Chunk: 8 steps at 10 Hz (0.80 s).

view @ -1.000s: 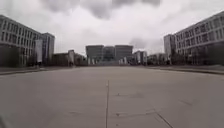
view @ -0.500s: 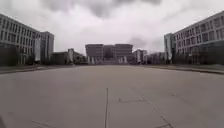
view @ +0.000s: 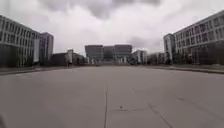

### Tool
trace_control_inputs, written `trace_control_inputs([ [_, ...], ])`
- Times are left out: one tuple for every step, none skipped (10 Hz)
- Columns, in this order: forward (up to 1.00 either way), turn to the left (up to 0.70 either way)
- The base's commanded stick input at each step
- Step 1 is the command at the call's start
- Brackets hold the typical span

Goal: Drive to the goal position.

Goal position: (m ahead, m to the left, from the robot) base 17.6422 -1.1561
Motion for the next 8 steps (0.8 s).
trace_control_inputs([
  [0.6, 0.01],
  [0.6, 0.01],
  [0.6, 0.01],
  [0.6, 0.01],
  [0.6, 0.01],
  [0.6, 0.01],
  [0.6, 0.01],
  [0.6, 0.01],
])
